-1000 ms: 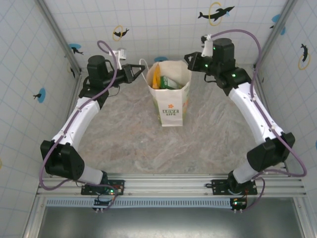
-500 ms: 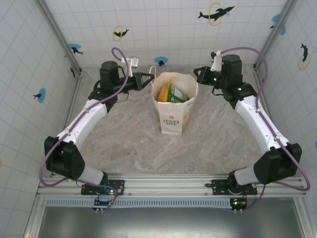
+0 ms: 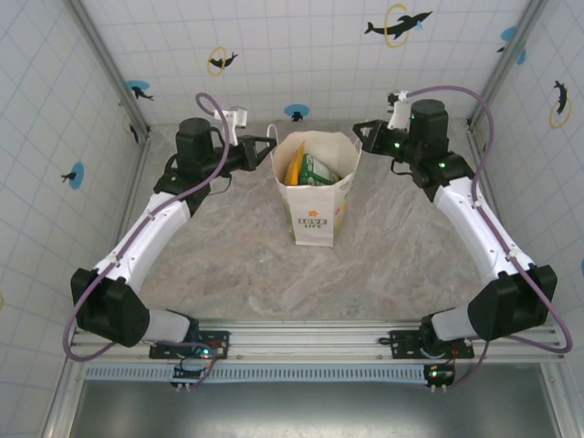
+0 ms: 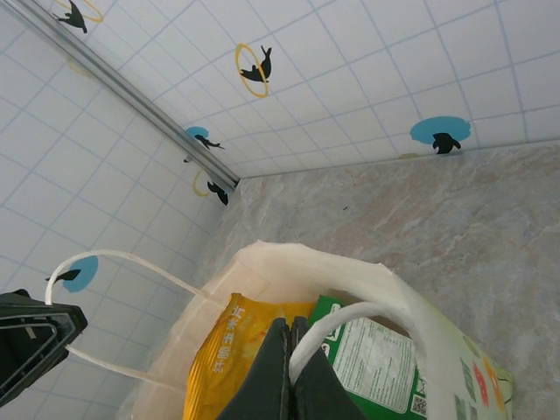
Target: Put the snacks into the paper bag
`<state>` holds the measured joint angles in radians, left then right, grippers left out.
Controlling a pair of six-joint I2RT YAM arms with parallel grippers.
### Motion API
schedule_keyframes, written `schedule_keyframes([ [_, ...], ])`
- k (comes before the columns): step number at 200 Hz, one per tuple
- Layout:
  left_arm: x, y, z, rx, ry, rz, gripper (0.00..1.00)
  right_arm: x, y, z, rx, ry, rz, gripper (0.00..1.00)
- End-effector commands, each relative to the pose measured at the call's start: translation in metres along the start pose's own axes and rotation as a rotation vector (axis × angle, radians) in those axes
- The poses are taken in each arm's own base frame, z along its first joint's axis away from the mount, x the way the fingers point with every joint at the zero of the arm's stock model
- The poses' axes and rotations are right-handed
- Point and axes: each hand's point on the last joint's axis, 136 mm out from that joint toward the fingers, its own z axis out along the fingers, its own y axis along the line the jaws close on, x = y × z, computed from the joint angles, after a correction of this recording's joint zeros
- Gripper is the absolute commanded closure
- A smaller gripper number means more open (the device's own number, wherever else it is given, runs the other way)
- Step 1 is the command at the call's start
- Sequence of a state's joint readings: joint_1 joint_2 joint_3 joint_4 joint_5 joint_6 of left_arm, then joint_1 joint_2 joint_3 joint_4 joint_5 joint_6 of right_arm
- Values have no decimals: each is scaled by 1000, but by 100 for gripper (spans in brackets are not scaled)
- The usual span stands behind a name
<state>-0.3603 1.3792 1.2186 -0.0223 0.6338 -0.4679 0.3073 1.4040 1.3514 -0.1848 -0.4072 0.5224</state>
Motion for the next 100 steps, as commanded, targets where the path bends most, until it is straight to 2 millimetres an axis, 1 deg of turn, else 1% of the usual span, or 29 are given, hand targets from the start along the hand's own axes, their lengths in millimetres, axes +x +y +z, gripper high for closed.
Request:
schedule_keyframes([
  [1,-8,-11,-10,7,-41,48,91,-10,14,-10,-50,-46,-24,93],
  [18,-6,-8,-12,-12,-35,45,74,-12,14,-15,-35,-52,-37,72],
  [36,-4,-5,-15,-43,-25,46,57,-11,16,-24,-20,-55,-69,58],
  [47,-4,-4,-18,-63,-23,44,49,-10,17,-30,-15,-54,-96,53],
  [65,-6,-1,-26,-117,-37,42,41,-7,19,-43,-2,-62,-133,49],
  [68,-7,0,-28,-128,-43,42,40,-9,15,-46,27,-77,-137,49],
  [81,-9,1,-38,-171,-64,41,33,-9,14,-58,56,-103,-166,47],
  [100,-10,7,-55,-259,-92,48,26,-5,5,-76,112,-137,-198,45],
])
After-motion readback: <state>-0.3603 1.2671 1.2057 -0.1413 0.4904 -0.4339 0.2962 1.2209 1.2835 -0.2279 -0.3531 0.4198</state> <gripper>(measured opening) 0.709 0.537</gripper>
